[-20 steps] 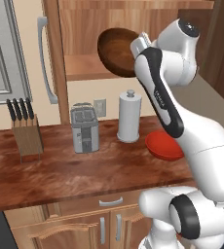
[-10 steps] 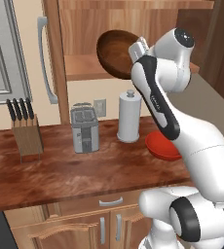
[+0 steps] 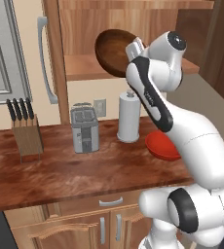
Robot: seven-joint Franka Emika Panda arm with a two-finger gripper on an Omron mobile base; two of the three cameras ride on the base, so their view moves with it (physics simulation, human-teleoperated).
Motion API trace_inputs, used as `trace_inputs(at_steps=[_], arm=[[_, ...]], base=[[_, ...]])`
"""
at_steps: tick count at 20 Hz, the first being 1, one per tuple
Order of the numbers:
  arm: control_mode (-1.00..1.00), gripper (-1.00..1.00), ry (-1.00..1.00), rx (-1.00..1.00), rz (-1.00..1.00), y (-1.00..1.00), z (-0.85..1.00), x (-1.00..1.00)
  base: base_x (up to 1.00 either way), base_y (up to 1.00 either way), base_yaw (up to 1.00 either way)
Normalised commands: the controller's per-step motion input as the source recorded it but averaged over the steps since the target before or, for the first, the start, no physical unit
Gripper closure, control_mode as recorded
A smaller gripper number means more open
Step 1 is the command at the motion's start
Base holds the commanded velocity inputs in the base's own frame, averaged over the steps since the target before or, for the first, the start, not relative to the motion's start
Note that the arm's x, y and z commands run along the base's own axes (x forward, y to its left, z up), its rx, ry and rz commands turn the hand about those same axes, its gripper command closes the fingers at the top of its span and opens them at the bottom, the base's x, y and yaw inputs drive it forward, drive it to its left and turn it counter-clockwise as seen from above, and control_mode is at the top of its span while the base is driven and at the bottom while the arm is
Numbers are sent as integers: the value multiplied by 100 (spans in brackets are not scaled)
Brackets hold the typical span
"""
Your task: Open the cabinet. Pick the bowls from the counter and place them in the cabinet. Then close the cabinet.
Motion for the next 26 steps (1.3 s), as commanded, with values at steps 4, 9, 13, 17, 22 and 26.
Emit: trace_inputs(at_steps=[4,9,13,17,22,26], arm=[[-100,100,0,0,0,6,0,65],[-100,100,0,0,0,13,0,45],[-100,100,0,0,0,18,0,43],[-100,100,0,0,0,13,0,40],[-100,100,0,0,0,7,-7,29],[-100,-100,-6,0,0,10,-7,-12]], base=[[0,0,0],[0,0,0],[0,0,0],[0,0,0],[0,0,0],[0,0,0]])
